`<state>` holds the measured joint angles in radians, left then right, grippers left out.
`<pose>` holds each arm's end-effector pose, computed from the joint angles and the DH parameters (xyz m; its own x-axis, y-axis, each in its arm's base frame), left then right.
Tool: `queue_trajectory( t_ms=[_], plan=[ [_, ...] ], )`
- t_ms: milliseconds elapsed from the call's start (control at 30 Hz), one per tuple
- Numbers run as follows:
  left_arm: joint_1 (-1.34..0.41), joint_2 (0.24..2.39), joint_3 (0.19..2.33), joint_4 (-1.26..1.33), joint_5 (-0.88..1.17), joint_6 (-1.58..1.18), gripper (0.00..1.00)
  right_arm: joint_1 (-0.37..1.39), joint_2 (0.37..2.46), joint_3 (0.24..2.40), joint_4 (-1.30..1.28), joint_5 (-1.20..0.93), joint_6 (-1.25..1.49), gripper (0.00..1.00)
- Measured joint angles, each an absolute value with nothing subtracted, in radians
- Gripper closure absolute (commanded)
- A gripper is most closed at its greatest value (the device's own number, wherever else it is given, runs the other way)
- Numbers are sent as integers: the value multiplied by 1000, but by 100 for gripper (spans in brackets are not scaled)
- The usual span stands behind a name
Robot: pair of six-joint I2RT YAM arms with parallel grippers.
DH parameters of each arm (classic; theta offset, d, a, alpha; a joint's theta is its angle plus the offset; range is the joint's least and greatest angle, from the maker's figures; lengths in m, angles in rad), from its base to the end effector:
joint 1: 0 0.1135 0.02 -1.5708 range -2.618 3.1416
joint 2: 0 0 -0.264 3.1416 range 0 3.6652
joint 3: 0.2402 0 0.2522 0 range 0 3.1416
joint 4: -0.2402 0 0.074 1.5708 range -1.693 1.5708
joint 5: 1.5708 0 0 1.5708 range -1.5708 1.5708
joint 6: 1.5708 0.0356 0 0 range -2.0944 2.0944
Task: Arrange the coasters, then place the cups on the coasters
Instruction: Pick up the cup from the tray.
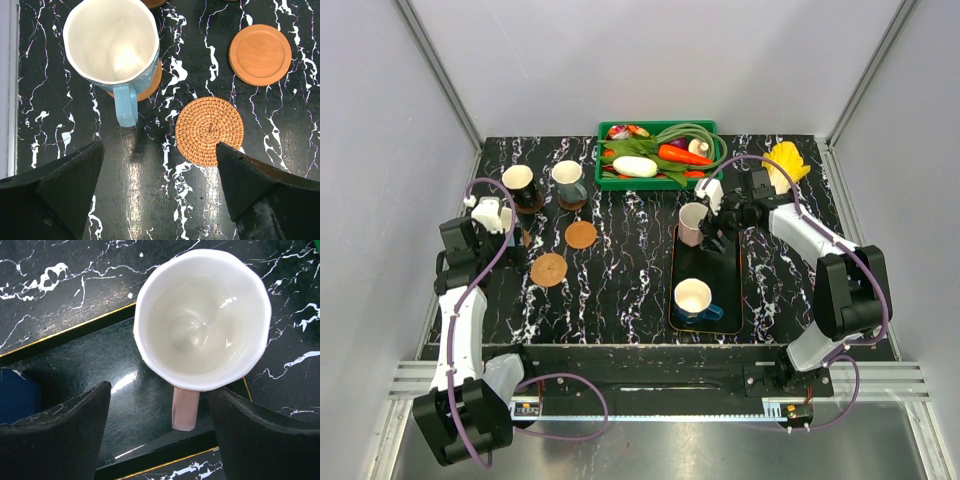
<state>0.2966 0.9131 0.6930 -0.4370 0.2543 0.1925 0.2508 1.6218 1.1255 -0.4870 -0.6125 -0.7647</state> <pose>0.1907 0.0489 0.2613 -0.5910 0.0130 -0.8065 0.0211 0.9998 0.0007 0.3190 0.1029 0.2274 -0.2275 -0.6430 -0.7313 -0.9275 0.3719 -0.0384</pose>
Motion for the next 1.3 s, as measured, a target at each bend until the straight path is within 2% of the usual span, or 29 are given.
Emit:
queue_trajectory(
  t_ms=[300, 600, 1133, 1300],
  plan=[
    [297, 920, 693, -435, 254, 193, 1, 251, 1688, 1126, -432, -555, -692, 23],
    [297, 927, 693, -434, 254, 194, 1, 251, 1708, 1126, -392, -514, -652, 34],
    [297, 941, 693, -431, 254, 194, 1, 251, 1734, 1126, -378, -513, -641, 39],
    [297, 945, 693, -431, 254, 194, 1, 251, 1739, 1126, -379, -512, -641, 44]
  ],
)
